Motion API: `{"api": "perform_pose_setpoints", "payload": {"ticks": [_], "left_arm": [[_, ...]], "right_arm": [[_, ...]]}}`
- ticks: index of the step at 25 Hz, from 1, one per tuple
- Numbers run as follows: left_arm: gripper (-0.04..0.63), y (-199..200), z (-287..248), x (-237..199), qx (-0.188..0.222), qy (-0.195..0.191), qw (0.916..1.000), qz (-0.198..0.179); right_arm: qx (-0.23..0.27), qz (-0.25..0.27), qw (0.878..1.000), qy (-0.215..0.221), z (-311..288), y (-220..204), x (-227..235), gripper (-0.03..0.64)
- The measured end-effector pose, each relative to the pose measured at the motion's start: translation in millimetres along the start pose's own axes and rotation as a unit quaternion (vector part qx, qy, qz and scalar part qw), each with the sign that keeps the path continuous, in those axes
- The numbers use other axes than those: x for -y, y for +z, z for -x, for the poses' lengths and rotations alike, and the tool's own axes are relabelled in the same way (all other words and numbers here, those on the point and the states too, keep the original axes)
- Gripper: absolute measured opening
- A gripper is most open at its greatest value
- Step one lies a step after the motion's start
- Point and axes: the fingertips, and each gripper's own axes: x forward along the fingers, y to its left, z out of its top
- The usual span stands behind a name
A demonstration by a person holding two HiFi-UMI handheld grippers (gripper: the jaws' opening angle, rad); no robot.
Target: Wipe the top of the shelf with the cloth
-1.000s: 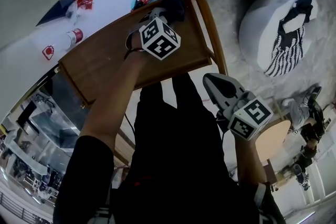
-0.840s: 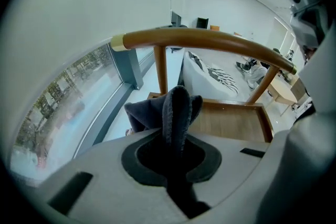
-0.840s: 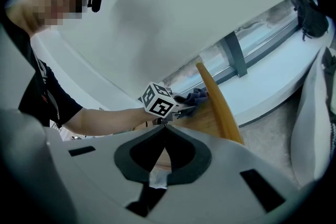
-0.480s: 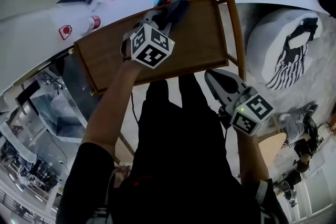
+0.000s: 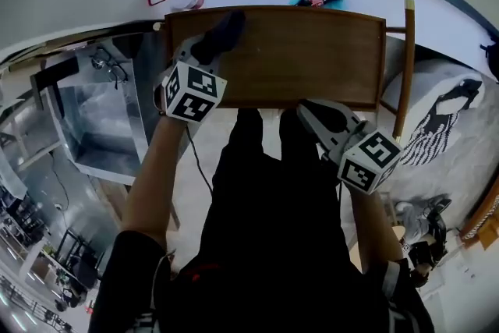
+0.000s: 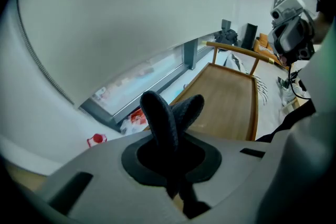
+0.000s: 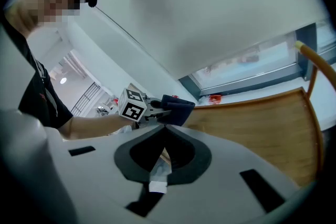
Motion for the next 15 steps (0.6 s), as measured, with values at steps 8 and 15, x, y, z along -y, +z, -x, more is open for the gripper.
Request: {"api": "perform_pose_setpoints", "payload": {"ticks": [8,15], "left_arm": [[0.038,-93,26,-38,-0.047,0.031,0.9973,0.046],[0.038,-132,-5,-27,-0.085,0.016,0.9957,0.032]], "right_arm": [[-0.053,0.027,0.998,0.037,-72,-7,-49,0.005],[-0.079,0.026,0.996,0.020,-88,-18,-47,0.005]]}}
